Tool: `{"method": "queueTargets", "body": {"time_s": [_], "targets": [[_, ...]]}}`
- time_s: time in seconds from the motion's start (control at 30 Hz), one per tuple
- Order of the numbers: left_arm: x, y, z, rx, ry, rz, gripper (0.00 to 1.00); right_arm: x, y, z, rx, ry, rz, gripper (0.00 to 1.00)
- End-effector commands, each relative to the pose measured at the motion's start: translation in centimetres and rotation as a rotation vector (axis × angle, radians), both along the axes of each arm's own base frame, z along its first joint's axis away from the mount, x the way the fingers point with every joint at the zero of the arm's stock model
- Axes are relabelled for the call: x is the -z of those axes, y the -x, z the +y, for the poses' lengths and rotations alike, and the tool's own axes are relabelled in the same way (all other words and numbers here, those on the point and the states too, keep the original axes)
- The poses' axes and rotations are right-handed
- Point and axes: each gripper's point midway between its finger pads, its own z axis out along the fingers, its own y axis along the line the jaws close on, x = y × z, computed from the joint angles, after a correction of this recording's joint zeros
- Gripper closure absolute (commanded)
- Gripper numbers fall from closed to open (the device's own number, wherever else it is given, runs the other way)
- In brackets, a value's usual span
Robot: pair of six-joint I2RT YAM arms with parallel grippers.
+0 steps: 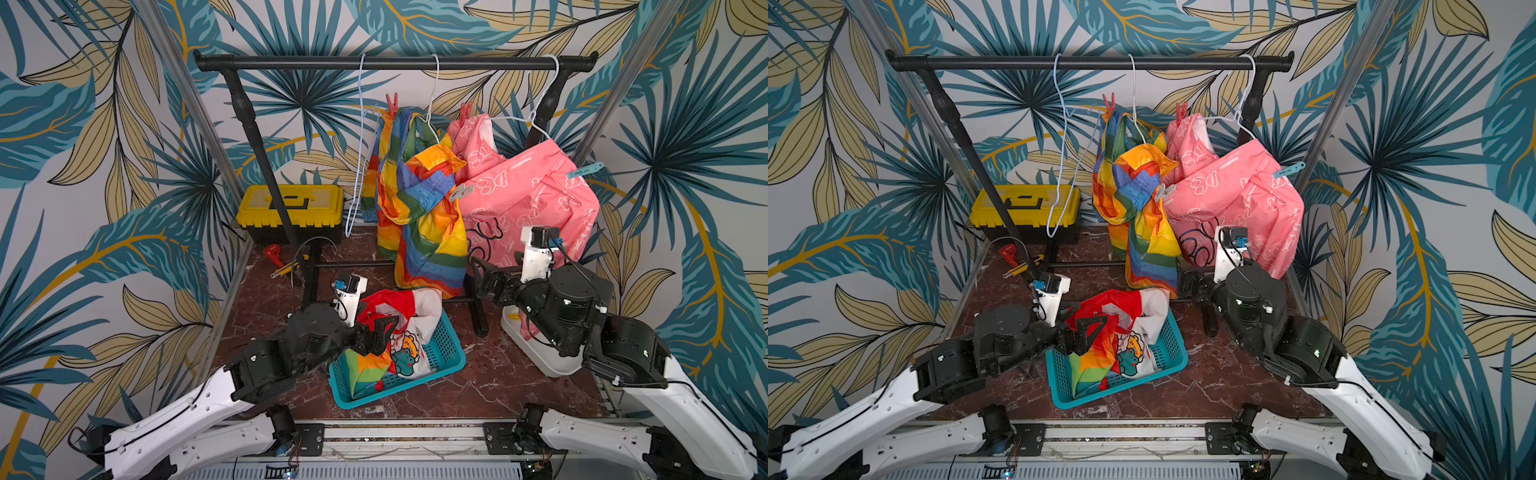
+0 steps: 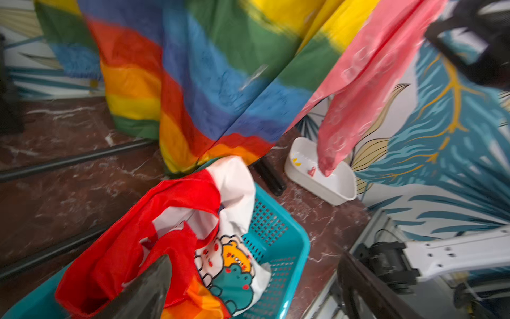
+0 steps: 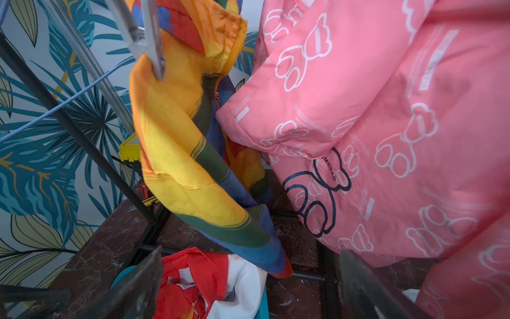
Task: Remove the clothespins securing jackets to the hanger
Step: Pick up the hanger from the clothesline.
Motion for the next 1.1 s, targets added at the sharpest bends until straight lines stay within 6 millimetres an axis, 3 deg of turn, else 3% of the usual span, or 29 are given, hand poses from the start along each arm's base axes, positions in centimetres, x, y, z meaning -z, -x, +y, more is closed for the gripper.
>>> {"method": "queueTargets", "body": {"time_s": [0.0,0.13,0.27,0.37,0.57,0.73,0.87,1.07], "targets": [[-2.7,0.1,-1.8,0.048,-0.043,-0.061,0.01,1.1,-1.0,-1.4,0.098,0.060,0.014,0.01],[-6.4,-1.8,-5.5,0.049,-0.064,-0.143,0.01,1.6,-3.4,-1.5,0.131,0.070,0.039,0.01],[-10.6,-2.9,-8.7,0.031,0.011,-0.237,0.00,3.6,-6.8,-2.2,0.171,0.044,0.095,0.00],[-11.6,-4.3,-10.1,-0.023,0.020,-0.243,0.00,5.0,-8.8,-1.0,0.139,0.029,0.104,0.00],[-13.3,-7.6,-9.4,-0.229,0.024,-0.343,0.06,6.4,-10.1,3.1,-0.026,-0.054,0.096,0.00],[-14.9,-9.4,-9.7,-0.306,-0.002,-0.429,0.13,7.7,-10.8,5.3,-0.106,-0.100,0.113,0.01],[-15.6,-11.6,-9.0,-0.355,-0.004,-0.444,0.28,8.3,-11.6,6.8,-0.145,-0.138,0.130,0.01],[-16.3,-13.4,-7.8,-0.393,-0.006,-0.453,0.52,7.9,-11.6,7.0,-0.156,-0.153,0.125,0.01]]}}
